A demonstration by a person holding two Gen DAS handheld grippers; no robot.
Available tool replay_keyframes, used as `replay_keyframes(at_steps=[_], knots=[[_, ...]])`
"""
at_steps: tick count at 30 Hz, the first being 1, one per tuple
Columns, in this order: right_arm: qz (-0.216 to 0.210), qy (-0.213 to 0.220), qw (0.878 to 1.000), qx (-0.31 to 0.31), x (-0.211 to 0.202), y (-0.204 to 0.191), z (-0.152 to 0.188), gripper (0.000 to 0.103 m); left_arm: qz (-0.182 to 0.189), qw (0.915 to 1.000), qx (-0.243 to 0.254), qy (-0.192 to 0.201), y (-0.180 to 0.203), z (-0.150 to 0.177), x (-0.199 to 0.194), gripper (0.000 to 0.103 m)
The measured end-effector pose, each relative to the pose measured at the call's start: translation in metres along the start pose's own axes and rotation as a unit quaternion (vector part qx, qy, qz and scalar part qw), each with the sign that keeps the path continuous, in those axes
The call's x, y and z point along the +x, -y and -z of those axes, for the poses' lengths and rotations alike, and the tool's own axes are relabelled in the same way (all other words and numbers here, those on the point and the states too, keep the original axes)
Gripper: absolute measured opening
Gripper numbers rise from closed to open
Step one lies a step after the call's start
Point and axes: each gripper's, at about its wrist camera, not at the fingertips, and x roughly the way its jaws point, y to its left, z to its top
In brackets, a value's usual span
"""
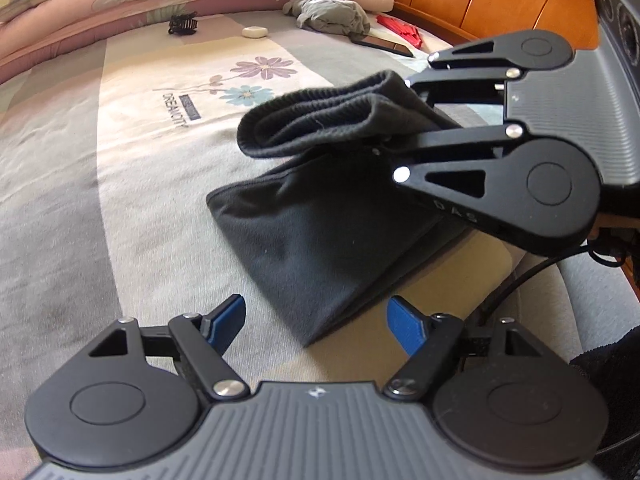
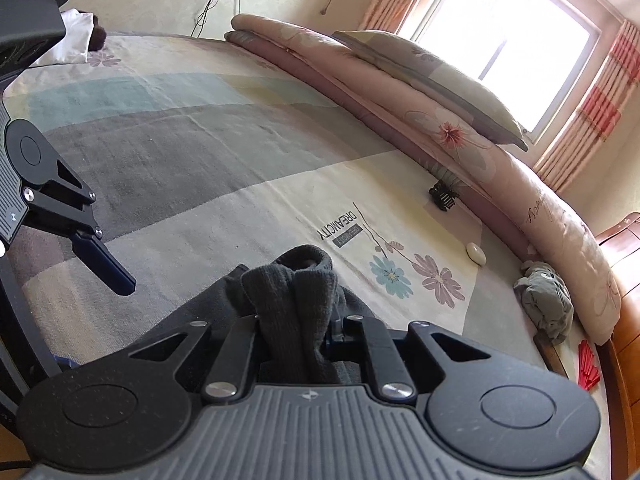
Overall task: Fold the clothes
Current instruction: 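Carry the waistband over the folded legs and lay it down with the right gripper, then open the right gripper and withdraw it from the folded sweatpants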
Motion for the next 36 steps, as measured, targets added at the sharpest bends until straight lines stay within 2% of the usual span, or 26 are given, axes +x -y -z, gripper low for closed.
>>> replay_keyframes(at_steps=[6, 18, 21, 24, 27, 28, 29, 33, 34, 36], knots=[[-0.004, 0.002, 1.000, -0.021, 0.003, -0.013, 0.002, 0.015, -0.004, 0.9999, -0.013, -0.005, -0.002, 0.007, -0.001, 0.078], [-0.055, -0.020, 0.998, -0.026, 0.021, -0.037, 0.013, 0.022, -0.017, 0.9990, -0.036, -0.018, -0.007, 0.019, -0.004, 0.078], [-0.089, -0.050, 0.995, -0.017, 0.030, -0.039, 0.020, 0.030, -0.025, 0.9988, -0.035, -0.025, -0.006, 0.019, -0.005, 0.078], [-0.125, -0.051, 0.991, 0.008, 0.027, -0.030, 0.025, 0.042, -0.027, 0.9986, -0.033, -0.032, -0.004, 0.017, -0.005, 0.078], [-0.179, -0.049, 0.981, 0.062, 0.018, -0.008, 0.026, 0.061, -0.031, 0.9983, -0.025, -0.041, -0.001, 0.018, -0.007, 0.078], [-0.194, -0.046, 0.977, 0.078, 0.014, 0.000, 0.027, 0.071, -0.035, 0.9982, -0.022, -0.044, 0.000, 0.018, -0.008, 0.078], [-0.209, -0.042, 0.972, 0.095, 0.009, 0.009, 0.029, 0.076, -0.038, 0.9980, -0.019, -0.046, 0.001, 0.018, -0.009, 0.078], [-0.267, -0.028, 0.950, 0.161, -0.008, 0.043, 0.035, 0.079, -0.053, 0.9977, -0.007, -0.040, 0.004, 0.010, -0.015, 0.078], [-0.269, -0.027, 0.947, 0.174, -0.012, 0.052, 0.039, 0.082, -0.057, 0.9976, -0.004, -0.039, 0.004, 0.009, -0.017, 0.078], [-0.245, -0.030, 0.949, 0.194, -0.018, 0.072, 0.054, 0.083, -0.057, 0.9980, 0.008, -0.026, 0.007, -0.003, -0.017, 0.078]])
